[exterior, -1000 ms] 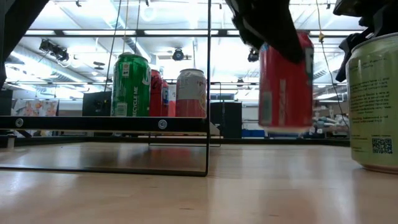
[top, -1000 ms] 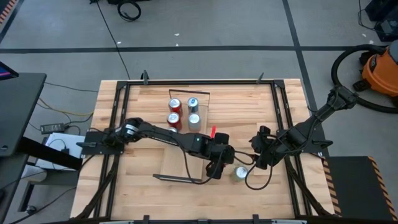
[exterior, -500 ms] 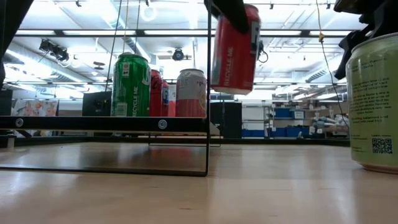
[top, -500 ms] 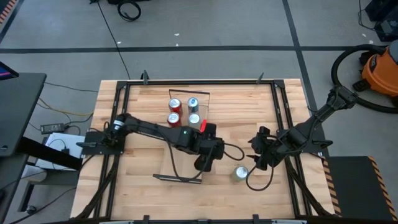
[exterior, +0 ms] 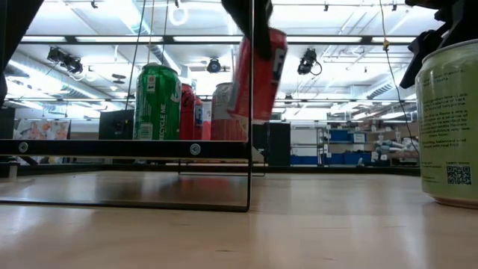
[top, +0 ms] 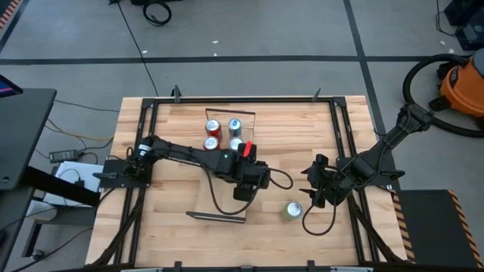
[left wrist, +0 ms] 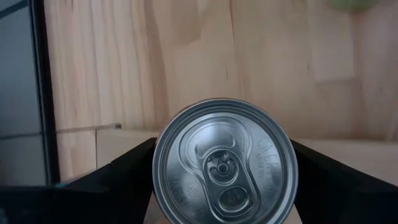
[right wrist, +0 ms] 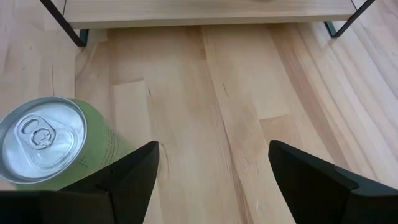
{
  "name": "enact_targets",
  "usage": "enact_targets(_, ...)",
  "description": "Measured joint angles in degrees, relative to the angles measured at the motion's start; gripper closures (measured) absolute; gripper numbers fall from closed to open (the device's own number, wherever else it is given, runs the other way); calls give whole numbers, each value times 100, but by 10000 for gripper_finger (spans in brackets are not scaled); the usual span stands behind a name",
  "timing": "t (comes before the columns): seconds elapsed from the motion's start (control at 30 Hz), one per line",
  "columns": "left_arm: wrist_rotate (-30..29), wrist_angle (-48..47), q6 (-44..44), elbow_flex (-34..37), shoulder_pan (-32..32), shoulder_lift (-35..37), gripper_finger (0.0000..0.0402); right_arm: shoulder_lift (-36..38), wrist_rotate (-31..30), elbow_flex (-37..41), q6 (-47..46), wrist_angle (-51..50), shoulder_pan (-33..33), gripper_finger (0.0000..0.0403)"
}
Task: Place canned beverage on shelf
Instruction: Put the red soda can can on the shelf
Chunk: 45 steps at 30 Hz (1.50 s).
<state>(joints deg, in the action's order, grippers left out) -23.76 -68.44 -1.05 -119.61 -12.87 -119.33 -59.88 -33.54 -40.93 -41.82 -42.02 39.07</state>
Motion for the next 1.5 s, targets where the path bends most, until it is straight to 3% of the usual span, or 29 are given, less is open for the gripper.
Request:
enact_targets(0.4, -100, -212, 190, 56, -84, 38, 97, 0, -9, 0, 184, 7, 0, 89)
enact_targets(0.53, -64, 134, 160, 689, -67, 287, 97, 2, -9, 0, 319, 27, 0, 89)
enact_targets(0.8, -71, 1700, 359, 2286, 90, 1544, 97, 2, -11, 0, 621, 40, -2, 89)
enact_targets(0.93, 341, 1942, 631, 2804, 318, 1953, 97, 0, -9, 0, 694, 78, -2, 89)
enact_targets(1.2, 989, 2383, 726, 3534, 445, 2177, 97, 2, -53, 0, 891, 209, -2, 89)
enact_targets(1.5, 991, 2592, 704, 3856, 603, 2177, 96, 2, -57, 0, 949, 343, -2, 89)
